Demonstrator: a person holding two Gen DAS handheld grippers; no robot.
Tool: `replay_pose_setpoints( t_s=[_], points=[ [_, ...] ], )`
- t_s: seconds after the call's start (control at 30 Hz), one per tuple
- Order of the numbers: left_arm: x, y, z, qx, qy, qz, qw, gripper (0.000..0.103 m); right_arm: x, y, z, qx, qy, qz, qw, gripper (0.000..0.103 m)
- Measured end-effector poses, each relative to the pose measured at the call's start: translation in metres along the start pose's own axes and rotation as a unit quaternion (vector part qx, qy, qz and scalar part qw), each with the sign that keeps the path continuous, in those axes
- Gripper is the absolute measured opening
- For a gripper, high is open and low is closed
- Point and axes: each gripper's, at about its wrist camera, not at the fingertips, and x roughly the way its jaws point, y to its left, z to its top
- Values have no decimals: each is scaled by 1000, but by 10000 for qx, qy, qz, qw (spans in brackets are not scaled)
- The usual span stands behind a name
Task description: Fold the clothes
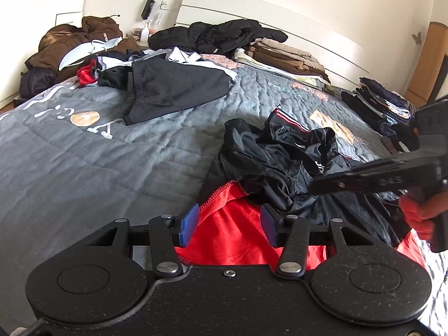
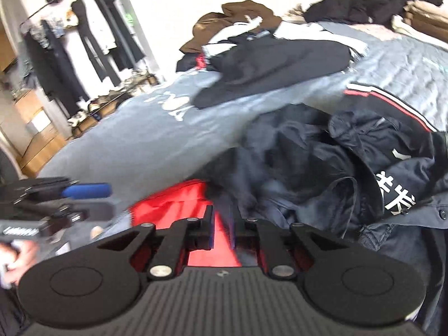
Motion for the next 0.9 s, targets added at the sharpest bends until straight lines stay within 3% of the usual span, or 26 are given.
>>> replay_pose_setpoints(
  t_s=[0.3,0.37,0.5,0.6,0.67,0.7,0.73,0.8,0.9],
  points=[
    [3,-2,0,64,56,10,10000,49,-3,-22,-5,197,139,-625,9978,15],
    [4,-2,-1,61,76,14,10000,49,7,-31,-2,203,207,-622,9976,20],
    [8,-1,-2,63,150,22,9999,49,30,-44,0,223,427,-487,9977,42],
    [9,-3,-3,80,177,19,9998,49,48,-48,2,334,513,-369,9974,45],
    [10,-2,-3,84,188,15,9998,49,52,-46,3,412,369,-170,9983,43],
    [10,-2,-3,72,194,13,9998,49,51,-44,4,413,269,-123,9987,35],
    [11,-1,-4,59,199,11,9998,49,49,-42,5,414,169,-76,9990,21],
    [10,0,-4,41,192,16,9998,49,44,-36,9,410,-72,27,9991,6],
    [9,1,-4,16,178,16,9998,49,23,-22,18,394,-583,226,9973,5]
  ],
)
